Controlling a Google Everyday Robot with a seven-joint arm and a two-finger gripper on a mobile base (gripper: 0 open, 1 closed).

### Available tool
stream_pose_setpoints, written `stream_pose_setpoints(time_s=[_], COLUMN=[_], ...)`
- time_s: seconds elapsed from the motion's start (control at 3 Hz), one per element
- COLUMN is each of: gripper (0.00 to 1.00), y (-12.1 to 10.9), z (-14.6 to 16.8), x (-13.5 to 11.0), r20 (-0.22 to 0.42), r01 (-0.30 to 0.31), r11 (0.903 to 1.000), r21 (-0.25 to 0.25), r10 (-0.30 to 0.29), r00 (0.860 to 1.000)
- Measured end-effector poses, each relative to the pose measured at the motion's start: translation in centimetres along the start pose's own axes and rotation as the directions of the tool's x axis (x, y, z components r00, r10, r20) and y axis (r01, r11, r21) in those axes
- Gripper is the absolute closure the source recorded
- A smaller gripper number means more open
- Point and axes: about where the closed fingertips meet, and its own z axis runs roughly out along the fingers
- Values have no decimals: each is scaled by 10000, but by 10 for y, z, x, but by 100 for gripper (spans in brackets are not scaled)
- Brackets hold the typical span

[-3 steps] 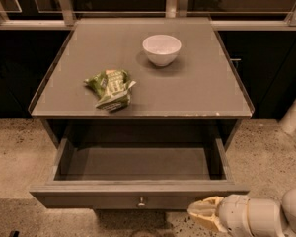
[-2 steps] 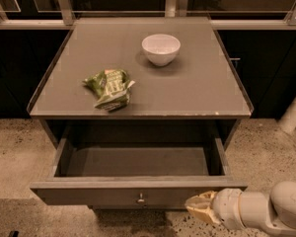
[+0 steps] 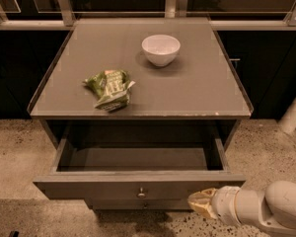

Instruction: Close top drawer

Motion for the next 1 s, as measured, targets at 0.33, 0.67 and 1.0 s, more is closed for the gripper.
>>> stream_pose_setpoints(time_s=[0.33, 0.67, 1.0], gripper=[100, 100, 100], y=[-4, -25, -60], z=[5, -7, -31], x=[-1, -6, -9], r20=[-781, -1467, -1738], r01=[-388, -300, 89], r11=[9914, 9576, 9062], r21=[1250, 2864, 4227], r10=[488, 748, 714], r00=[9957, 9864, 9822])
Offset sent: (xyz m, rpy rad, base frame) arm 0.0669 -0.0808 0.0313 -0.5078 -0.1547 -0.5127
